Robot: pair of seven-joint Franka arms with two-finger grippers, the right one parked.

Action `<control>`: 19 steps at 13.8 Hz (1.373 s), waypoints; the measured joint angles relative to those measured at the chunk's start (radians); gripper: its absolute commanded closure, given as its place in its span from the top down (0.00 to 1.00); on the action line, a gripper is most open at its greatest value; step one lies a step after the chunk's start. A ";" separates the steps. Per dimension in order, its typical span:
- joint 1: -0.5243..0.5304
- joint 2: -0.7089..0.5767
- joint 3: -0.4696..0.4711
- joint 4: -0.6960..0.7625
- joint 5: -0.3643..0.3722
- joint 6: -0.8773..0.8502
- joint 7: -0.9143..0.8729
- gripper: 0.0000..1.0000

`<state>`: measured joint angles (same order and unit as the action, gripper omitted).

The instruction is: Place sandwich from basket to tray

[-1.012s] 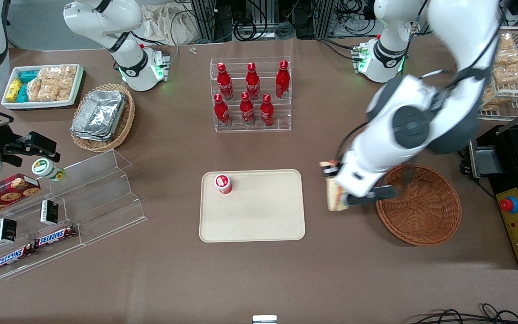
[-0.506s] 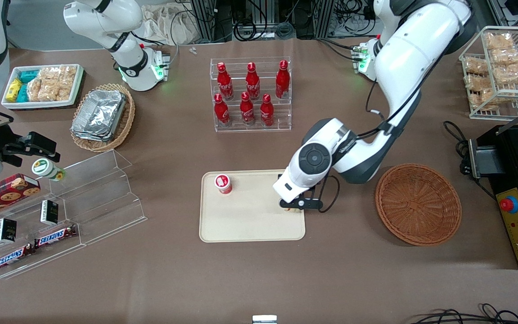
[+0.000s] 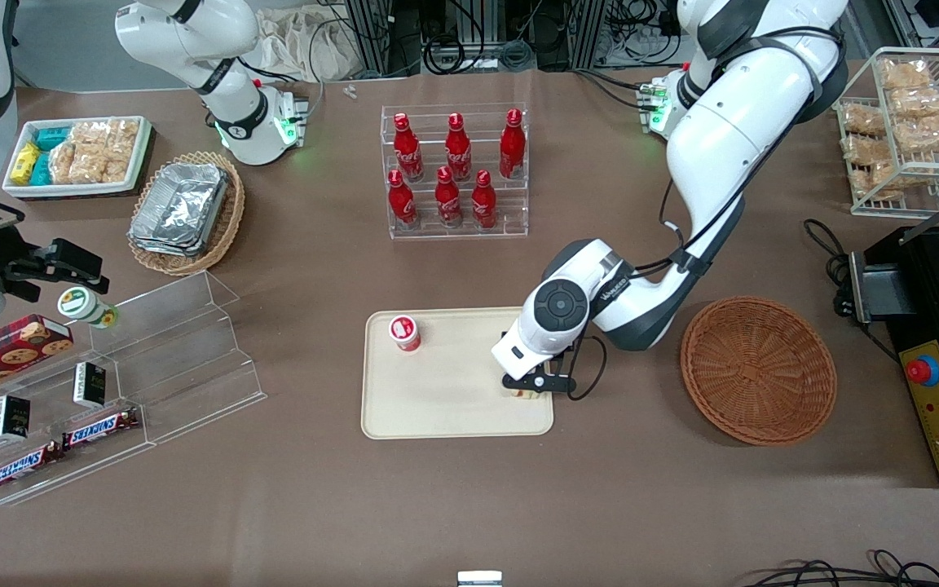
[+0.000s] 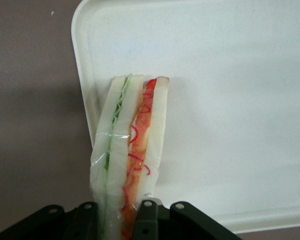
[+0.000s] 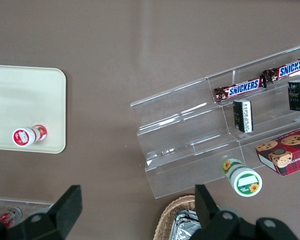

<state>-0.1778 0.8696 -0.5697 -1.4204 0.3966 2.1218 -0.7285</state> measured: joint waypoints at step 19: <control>0.142 -0.331 0.023 0.082 -0.160 -0.318 0.098 1.00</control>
<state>-0.0357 0.5385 -0.5468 -1.3383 0.2362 1.8035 -0.6300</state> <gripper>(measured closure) 0.000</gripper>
